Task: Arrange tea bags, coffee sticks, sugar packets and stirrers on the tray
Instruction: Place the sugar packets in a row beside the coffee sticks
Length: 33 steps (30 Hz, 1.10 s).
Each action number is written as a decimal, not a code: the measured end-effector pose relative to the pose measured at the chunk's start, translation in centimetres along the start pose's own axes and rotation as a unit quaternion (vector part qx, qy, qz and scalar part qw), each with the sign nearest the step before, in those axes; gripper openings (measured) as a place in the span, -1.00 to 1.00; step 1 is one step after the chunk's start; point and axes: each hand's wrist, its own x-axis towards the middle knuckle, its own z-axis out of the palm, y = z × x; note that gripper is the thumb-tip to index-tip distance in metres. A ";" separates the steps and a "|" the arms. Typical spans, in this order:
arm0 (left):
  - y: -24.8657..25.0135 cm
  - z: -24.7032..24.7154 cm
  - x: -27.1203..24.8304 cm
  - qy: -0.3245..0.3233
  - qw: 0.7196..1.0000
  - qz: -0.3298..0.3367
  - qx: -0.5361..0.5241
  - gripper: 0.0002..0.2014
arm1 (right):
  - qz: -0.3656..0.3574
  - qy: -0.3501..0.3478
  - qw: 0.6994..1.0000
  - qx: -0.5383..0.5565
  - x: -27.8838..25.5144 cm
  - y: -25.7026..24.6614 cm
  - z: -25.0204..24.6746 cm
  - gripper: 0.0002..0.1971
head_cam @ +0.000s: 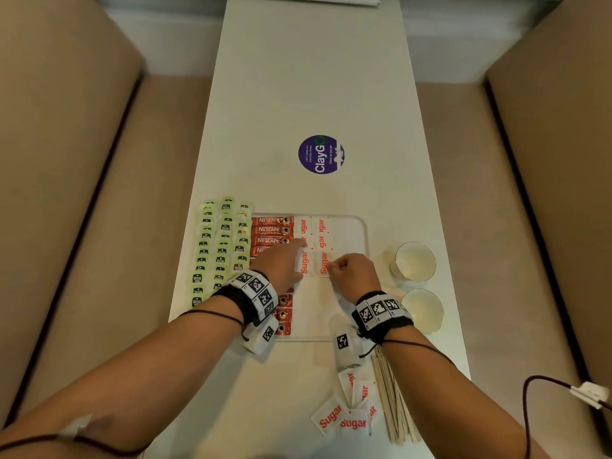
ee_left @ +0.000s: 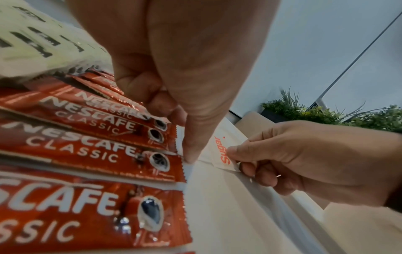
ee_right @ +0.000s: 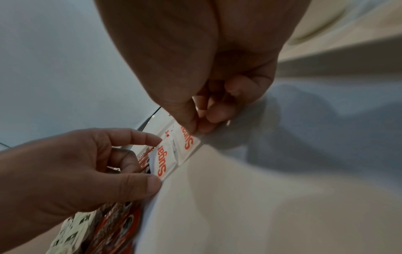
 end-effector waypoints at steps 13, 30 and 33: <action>-0.5 0.7 0.2 0.007 1.000 0.007 0.009 -0.27 | 0.014 0.000 1.000 -0.012 0.1 -0.4 -0.2 -0.67; -0.4 0.8 -0.7 -0.003 1.000 0.015 -0.016 -0.26 | -0.011 -0.010 0.999 -0.039 -0.6 0.3 -0.2 -0.74; -0.2 0.5 -2.0 -0.012 1.000 0.019 -0.015 -0.35 | -0.049 -0.026 0.997 -0.045 -2.3 0.8 -0.8 -0.81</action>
